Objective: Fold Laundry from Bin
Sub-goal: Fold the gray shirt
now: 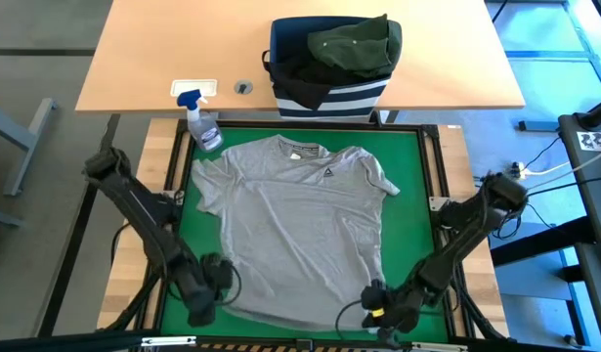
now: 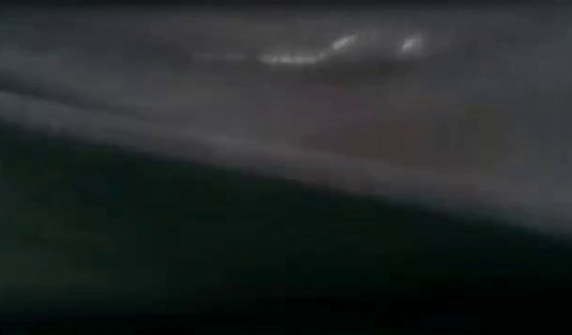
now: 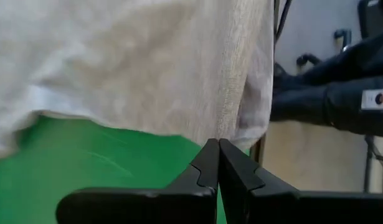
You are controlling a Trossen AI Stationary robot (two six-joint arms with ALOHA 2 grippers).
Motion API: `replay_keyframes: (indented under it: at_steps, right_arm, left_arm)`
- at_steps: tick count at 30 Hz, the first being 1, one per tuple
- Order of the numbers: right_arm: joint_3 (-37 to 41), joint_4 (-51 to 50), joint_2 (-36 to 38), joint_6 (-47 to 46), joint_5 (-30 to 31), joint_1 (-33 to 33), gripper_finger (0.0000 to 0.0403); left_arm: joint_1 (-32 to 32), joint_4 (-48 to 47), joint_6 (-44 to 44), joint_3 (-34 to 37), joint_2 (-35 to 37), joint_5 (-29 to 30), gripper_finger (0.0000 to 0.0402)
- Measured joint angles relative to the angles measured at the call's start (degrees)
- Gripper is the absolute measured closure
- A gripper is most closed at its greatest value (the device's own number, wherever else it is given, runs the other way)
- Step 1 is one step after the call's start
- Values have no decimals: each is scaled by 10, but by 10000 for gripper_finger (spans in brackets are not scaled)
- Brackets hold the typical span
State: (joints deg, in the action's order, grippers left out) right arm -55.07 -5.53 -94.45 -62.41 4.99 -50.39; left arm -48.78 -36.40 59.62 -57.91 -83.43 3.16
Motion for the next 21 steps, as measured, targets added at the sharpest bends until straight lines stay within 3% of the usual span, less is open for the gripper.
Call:
replay_keyframes:
  at_steps: [5,9,12,14,17,19,21]
  right_arm:
    - [0,28,-44,-78,-56,8,369]
    - [0,25,-47,-77,-105,10,304]
    - [0,15,-32,-58,-168,23,256]
    - [0,-3,-13,-47,-203,36,231]
    - [0,-57,20,-10,-209,56,207]
    - [0,-100,39,20,-168,70,199]
    - [0,-131,49,46,-93,78,197]
  left_arm:
    - [-19,28,42,0,-65,-85,388]
    - [-19,29,58,0,-88,-155,349]
    - [-1,32,56,0,-84,-236,320]
    - [13,29,48,-7,-68,-260,306]
    - [39,24,25,-20,-27,-227,296]
    - [59,13,6,-20,1,-136,294]
    - [71,5,-2,-20,22,-4,296]
